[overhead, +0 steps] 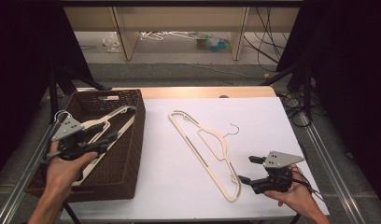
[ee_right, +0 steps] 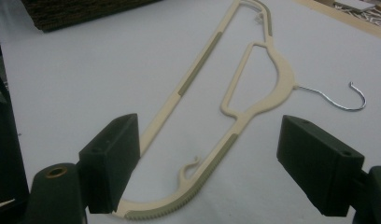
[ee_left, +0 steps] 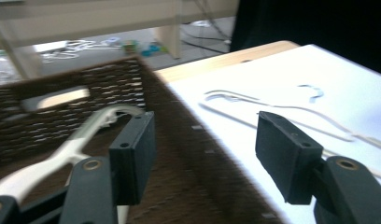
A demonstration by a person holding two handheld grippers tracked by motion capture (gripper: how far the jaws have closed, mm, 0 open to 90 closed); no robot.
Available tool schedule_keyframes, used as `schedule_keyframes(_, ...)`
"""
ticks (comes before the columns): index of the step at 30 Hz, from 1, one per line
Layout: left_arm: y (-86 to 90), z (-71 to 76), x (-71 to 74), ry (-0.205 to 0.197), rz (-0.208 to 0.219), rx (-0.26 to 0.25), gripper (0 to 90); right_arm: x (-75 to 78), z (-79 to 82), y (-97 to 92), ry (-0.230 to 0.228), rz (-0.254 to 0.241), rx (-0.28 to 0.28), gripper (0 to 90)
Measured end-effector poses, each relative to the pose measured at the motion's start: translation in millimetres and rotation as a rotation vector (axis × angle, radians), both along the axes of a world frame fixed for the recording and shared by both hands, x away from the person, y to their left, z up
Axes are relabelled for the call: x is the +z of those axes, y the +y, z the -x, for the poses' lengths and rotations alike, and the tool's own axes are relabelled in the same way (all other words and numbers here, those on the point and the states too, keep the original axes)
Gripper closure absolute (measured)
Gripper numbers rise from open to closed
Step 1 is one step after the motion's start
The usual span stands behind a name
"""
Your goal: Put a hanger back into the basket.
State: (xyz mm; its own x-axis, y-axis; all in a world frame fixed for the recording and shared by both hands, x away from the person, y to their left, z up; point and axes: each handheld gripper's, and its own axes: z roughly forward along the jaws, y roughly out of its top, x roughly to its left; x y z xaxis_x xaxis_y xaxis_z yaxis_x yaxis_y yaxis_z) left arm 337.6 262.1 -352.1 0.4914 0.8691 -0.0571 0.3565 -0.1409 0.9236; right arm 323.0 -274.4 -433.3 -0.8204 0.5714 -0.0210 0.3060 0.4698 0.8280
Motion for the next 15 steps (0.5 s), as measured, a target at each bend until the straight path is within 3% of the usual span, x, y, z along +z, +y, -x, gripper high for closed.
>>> schedule_keyframes(1,-10.6,3.2,-1.3,-0.008,0.009,-0.028,36.5,-0.1,0.0,0.0,0.001,0.0,-0.002,22.3)
schedule_keyframes(6,-30.4,9.8,-3.6,-0.02,0.01,-0.092,31.9,-0.8,-0.5,0.1,0.008,-0.005,0.002,22.2)
schedule_keyframes(7,-39.7,12.0,-5.3,-0.033,0.006,-0.131,30.8,-1.2,-0.5,0.4,0.006,-0.006,-0.003,22.2)
schedule_keyframes(15,-73.1,24.4,-15.3,-0.073,0.029,-0.205,24.8,-1.9,-1.2,0.1,-0.003,-0.015,-0.011,22.0)
